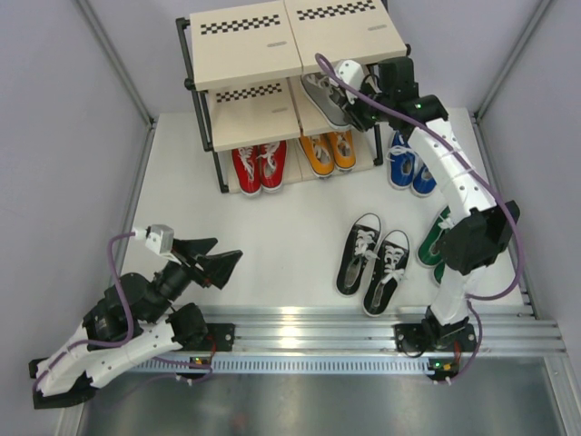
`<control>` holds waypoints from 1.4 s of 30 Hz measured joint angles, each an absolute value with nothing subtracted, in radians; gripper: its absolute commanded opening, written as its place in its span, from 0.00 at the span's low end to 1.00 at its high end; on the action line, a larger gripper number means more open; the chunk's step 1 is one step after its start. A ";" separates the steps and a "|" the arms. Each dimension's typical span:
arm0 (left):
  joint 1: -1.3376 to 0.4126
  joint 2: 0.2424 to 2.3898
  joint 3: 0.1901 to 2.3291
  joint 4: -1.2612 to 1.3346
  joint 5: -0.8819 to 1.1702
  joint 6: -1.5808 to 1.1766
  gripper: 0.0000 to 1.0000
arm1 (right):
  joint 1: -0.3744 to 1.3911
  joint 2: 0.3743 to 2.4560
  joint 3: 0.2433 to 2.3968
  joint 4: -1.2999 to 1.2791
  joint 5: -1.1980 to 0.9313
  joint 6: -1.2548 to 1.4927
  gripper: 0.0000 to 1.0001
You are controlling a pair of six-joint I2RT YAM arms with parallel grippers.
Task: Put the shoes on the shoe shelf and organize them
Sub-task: Place the shoe at the shoe shelf.
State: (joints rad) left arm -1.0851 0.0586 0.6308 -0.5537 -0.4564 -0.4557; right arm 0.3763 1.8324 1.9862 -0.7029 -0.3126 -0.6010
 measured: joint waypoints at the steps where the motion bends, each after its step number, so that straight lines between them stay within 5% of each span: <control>1: -1.085 0.059 0.631 -0.554 -0.456 -0.455 0.95 | 0.376 1.837 1.990 -0.704 -0.314 -0.601 0.28; 29: -1.085 0.059 0.627 -0.554 -0.456 -0.449 0.95 | 0.389 1.853 2.019 -0.717 -0.369 -0.584 0.28; 42: -1.085 0.061 0.627 -0.554 -0.457 -0.446 0.98 | 0.380 1.657 1.864 -0.721 -0.390 -0.579 0.39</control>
State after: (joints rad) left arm -1.0851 0.0612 0.6270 -0.5541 -0.4568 -0.4461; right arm 0.3801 1.6573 1.8641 -0.7212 -0.3897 -0.5785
